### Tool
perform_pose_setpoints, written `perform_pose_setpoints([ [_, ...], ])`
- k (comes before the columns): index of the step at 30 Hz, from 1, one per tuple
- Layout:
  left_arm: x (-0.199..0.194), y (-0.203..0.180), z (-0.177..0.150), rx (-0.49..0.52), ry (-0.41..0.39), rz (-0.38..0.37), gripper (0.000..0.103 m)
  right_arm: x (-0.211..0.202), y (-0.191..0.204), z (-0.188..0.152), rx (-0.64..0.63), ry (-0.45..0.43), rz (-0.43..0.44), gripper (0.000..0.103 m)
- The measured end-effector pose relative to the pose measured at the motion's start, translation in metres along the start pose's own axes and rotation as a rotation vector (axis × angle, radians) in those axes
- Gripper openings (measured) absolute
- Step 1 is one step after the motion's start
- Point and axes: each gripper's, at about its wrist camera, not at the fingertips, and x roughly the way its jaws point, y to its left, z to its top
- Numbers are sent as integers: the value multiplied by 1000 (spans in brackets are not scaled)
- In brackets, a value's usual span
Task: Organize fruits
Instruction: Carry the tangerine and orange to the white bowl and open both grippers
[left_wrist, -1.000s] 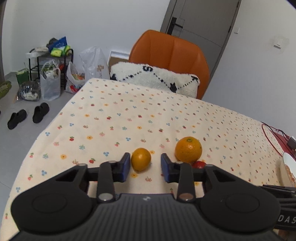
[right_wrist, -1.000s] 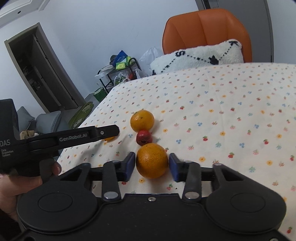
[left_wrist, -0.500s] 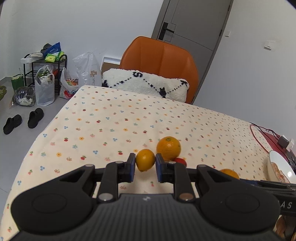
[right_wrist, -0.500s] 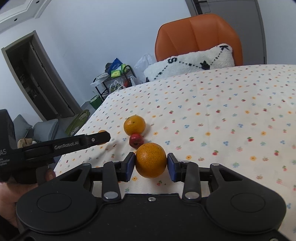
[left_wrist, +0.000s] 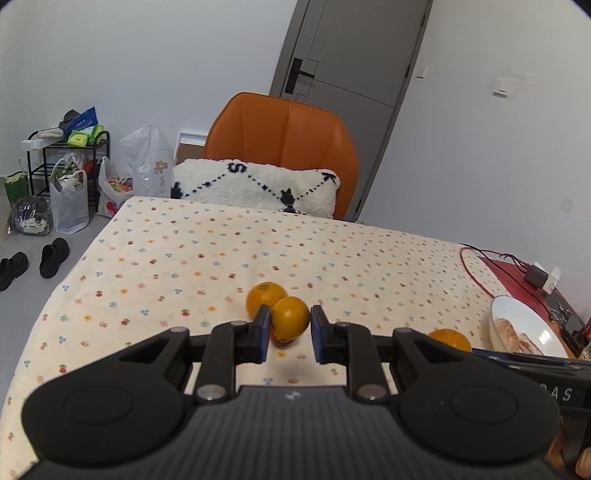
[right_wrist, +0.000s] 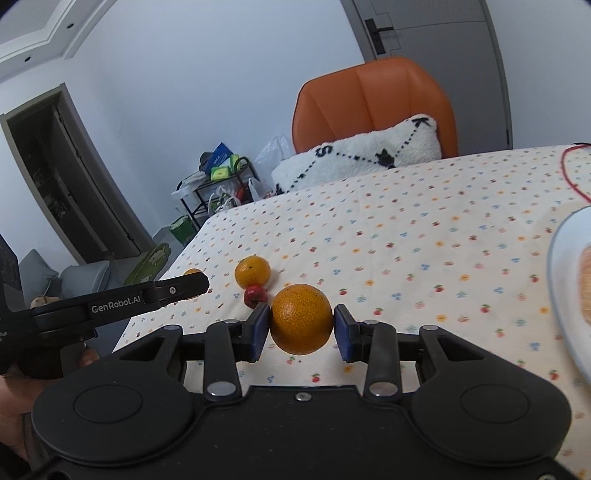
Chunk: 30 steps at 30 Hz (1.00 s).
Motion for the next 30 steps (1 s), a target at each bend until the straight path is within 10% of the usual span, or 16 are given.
perform_pose_setpoints([
  [30,-1,-131,-12,155,1,-146,21,-98,-80,-10,108,-146,-101,36],
])
